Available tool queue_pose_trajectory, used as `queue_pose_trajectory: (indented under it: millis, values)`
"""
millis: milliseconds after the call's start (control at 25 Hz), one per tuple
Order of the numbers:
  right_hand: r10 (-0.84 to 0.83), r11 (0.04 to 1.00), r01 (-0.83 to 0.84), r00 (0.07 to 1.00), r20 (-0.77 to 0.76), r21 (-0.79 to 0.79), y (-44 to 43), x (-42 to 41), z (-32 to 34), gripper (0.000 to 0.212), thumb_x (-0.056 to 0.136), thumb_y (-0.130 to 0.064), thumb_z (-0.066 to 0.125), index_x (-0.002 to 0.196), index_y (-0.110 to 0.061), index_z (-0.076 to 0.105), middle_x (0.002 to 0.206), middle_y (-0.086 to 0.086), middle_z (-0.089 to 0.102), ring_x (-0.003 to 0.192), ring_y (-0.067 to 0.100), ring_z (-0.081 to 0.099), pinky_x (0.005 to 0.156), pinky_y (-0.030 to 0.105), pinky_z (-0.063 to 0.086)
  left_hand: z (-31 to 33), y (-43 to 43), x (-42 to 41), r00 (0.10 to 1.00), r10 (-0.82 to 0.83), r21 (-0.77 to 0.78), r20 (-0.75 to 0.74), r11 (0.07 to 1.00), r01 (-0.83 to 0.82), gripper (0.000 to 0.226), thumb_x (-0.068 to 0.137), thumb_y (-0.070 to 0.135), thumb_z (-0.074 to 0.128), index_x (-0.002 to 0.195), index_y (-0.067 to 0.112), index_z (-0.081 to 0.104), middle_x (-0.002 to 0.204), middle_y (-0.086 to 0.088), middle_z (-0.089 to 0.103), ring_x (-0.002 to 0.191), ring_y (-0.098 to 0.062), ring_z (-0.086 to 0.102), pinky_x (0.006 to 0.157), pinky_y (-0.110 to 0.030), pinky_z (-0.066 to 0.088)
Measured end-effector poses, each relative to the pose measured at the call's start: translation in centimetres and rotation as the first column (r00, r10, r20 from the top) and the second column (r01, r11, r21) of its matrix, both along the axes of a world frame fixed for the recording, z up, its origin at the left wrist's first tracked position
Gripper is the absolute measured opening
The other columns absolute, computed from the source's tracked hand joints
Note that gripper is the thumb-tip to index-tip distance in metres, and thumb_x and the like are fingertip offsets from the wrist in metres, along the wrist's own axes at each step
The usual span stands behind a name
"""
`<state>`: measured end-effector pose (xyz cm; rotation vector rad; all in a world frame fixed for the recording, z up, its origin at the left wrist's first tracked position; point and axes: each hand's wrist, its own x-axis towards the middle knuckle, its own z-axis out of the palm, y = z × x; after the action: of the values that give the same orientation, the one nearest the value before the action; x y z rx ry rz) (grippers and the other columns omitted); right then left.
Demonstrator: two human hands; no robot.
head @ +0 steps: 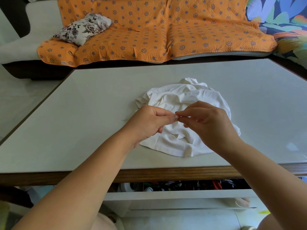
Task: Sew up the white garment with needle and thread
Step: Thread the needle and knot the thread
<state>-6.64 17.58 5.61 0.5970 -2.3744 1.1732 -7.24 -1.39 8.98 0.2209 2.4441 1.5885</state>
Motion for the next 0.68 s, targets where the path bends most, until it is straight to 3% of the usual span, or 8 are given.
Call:
queue_pose_trajectory:
  millis: [80, 240, 320, 480, 680]
  values:
    - [0.008, 1.0, -0.007, 0.999, -0.036, 0.025, 0.0, -0.1, -0.1, 0.014, 0.084, -0.026, 0.073, 0.097, -0.026, 0.078, 0.085, -0.007, 0.067, 0.069, 0.007, 0.063, 0.064, 0.014, 0.048, -0.1, -0.3, -0.2, 1.0, -0.013, -0.007, 0.023, 1.0, 0.013, 0.014, 0.089, 0.035, 0.069, 0.097, 0.028, 0.078, 0.045, 0.01, 0.042, 0.048, -0.004, 0.04, 0.056, -0.017, 0.038]
    - [0.003, 0.997, 0.005, 0.995, -0.101, 0.072, -0.1, -0.1, -0.3, 0.012, 0.084, -0.025, 0.072, 0.094, -0.022, 0.079, 0.083, -0.007, 0.066, 0.072, -0.005, 0.059, 0.064, 0.006, 0.044, 0.0, -0.6, -0.4, 0.996, -0.048, -0.016, 0.069, 0.999, 0.049, 0.017, 0.089, 0.037, 0.068, 0.098, 0.027, 0.078, 0.044, 0.009, 0.043, 0.052, -0.009, 0.038, 0.059, -0.021, 0.037]
    - [0.0, 0.999, 0.005, 0.996, -0.094, 0.053, -0.2, -0.1, -0.4, 0.012, 0.085, -0.023, 0.073, 0.096, -0.023, 0.078, 0.084, -0.008, 0.067, 0.07, -0.005, 0.06, 0.063, 0.009, 0.047, 0.0, -0.8, -0.5, 0.994, -0.063, -0.008, 0.087, 0.998, 0.064, 0.017, 0.089, 0.036, 0.068, 0.097, 0.025, 0.079, 0.044, 0.008, 0.041, 0.05, -0.008, 0.036, 0.059, -0.021, 0.037]
    - [0.053, 0.999, -0.053, 0.997, -0.049, -0.002, -0.5, 0.0, -0.5, 0.016, 0.084, -0.02, 0.075, 0.099, -0.021, 0.078, 0.088, -0.005, 0.069, 0.066, 0.009, 0.068, 0.062, 0.03, 0.056, -0.1, -1.2, -0.7, 0.985, -0.106, 0.024, 0.135, 0.994, 0.103, 0.019, 0.089, 0.031, 0.068, 0.1, 0.018, 0.078, 0.044, 0.008, 0.038, 0.045, -0.005, 0.034, 0.054, -0.018, 0.033]
    - [0.105, 0.994, -0.105, 0.994, 0.024, -0.012, -0.6, 0.2, -0.2, 0.008, 0.084, -0.019, 0.074, 0.091, -0.022, 0.077, 0.087, -0.005, 0.069, 0.064, 0.009, 0.069, 0.062, 0.034, 0.057, 0.0, -1.5, -0.8, 0.97, -0.168, 0.021, 0.178, 0.986, 0.167, 0.024, 0.089, 0.031, 0.067, 0.104, 0.015, 0.077, 0.043, 0.01, 0.036, 0.042, -0.004, 0.032, 0.051, -0.016, 0.032]
